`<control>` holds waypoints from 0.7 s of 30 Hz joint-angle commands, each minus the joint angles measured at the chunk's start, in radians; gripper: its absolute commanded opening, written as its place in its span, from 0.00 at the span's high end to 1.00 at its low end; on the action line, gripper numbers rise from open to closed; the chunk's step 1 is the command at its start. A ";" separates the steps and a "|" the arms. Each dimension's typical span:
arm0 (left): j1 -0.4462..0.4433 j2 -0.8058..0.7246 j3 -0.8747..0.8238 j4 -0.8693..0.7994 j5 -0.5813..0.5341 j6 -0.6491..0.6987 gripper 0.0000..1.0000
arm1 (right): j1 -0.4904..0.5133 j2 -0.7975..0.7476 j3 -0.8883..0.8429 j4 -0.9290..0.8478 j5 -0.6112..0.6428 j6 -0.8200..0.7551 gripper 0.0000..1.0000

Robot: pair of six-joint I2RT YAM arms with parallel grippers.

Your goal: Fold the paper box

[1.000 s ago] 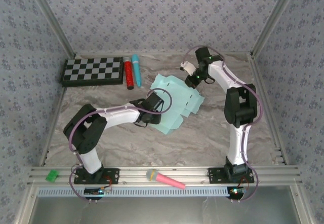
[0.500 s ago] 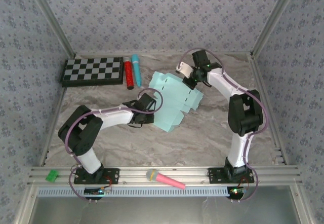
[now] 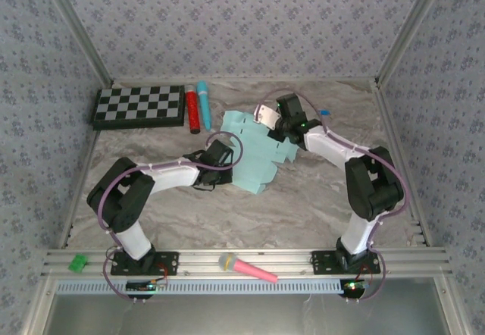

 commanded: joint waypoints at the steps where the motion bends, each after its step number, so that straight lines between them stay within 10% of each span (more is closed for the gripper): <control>1: 0.001 0.030 -0.015 0.013 0.030 -0.023 1.00 | 0.031 -0.048 -0.072 0.166 0.092 -0.053 1.00; 21: 0.001 0.065 -0.004 0.068 0.063 -0.063 1.00 | 0.176 -0.029 -0.335 0.590 0.302 -0.246 1.00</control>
